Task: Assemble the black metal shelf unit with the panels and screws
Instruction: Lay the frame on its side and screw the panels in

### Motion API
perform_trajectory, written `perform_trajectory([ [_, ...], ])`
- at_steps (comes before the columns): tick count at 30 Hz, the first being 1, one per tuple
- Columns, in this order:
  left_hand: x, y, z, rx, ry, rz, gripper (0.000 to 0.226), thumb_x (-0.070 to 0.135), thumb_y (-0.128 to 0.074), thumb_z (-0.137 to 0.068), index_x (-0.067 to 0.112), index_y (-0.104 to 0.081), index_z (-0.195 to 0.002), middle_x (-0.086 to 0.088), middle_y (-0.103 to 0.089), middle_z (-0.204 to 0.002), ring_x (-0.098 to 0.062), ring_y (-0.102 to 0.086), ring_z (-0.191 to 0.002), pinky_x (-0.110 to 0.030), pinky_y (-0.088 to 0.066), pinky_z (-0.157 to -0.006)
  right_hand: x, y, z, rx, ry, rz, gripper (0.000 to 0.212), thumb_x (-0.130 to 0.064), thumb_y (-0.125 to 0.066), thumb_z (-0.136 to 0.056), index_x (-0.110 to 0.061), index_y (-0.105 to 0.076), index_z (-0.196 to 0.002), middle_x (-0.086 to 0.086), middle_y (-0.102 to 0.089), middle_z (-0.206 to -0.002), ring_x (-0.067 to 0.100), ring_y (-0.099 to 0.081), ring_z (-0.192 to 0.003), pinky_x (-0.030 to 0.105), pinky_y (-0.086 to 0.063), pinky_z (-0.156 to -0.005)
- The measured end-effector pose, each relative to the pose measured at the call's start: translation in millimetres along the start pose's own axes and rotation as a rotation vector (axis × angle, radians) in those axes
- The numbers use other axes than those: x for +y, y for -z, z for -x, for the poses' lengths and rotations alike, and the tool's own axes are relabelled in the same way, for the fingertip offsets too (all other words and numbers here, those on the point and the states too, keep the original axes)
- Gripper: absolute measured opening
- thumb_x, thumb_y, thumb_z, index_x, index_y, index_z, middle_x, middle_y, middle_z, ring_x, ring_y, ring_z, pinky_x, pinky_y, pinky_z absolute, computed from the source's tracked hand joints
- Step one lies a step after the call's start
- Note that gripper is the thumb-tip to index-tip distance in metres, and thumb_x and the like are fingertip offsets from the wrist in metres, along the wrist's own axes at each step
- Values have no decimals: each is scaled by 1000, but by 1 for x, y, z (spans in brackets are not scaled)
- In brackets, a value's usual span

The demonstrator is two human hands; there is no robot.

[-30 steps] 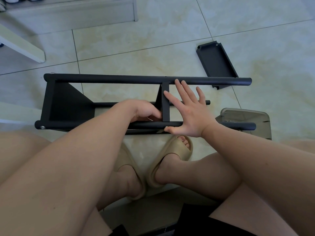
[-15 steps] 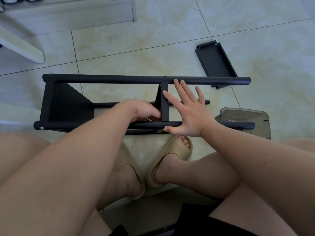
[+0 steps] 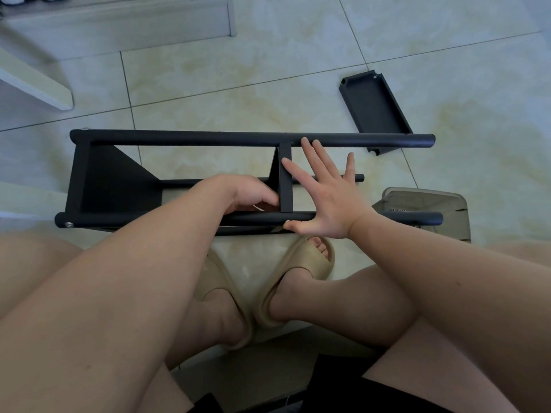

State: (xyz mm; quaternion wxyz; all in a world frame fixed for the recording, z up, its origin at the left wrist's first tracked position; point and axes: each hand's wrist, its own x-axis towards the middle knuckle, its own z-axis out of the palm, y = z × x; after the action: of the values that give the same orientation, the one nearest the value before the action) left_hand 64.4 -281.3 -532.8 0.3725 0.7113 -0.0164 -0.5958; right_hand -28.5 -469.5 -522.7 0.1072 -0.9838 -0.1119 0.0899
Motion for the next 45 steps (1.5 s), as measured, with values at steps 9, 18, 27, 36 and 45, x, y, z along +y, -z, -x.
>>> perform_trajectory([
  [9,3,2,5,-74,21,-6,20,10,-59,-90,15,-78,-93,-3,-75,-89,-15,-68,-79,-22,-51,-74,0,0,0,-4,-6,-4,111,-88,-43,-68,-39,-7,-160,5,13,-170,25,13,-156,80,1,-110],
  [18,1,0,1,13,-4,-51,27,15,-64,-86,4,-72,-110,-8,-77,-98,-20,-70,-86,-29,-53,-84,-1,1,0,-6,-10,11,111,-88,-43,-67,-38,-8,-160,6,11,-170,26,11,-156,79,-1,-111],
  [27,1,1,4,-53,-11,8,17,11,-64,-88,17,-78,-79,-3,-77,-87,-12,-72,-76,-18,-54,-66,-1,3,0,-9,-6,31,112,-88,-42,-68,-36,-10,-161,8,10,-170,27,9,-157,75,0,-115],
  [36,3,-4,6,11,-20,-44,11,14,-64,-87,18,-74,-88,8,-74,-73,-7,-66,-68,-21,-47,-67,8,16,-13,-51,95,155,125,-105,-27,-61,-33,-5,-161,10,10,-170,29,8,-157,68,10,-118],
  [45,2,-5,5,41,-8,-57,10,12,-64,-85,11,-72,-91,0,-70,-75,-17,-61,-72,-26,-47,-77,12,12,-21,-62,146,137,126,-105,-23,-61,-34,2,-161,10,15,-169,30,15,-156,68,10,-117],
])
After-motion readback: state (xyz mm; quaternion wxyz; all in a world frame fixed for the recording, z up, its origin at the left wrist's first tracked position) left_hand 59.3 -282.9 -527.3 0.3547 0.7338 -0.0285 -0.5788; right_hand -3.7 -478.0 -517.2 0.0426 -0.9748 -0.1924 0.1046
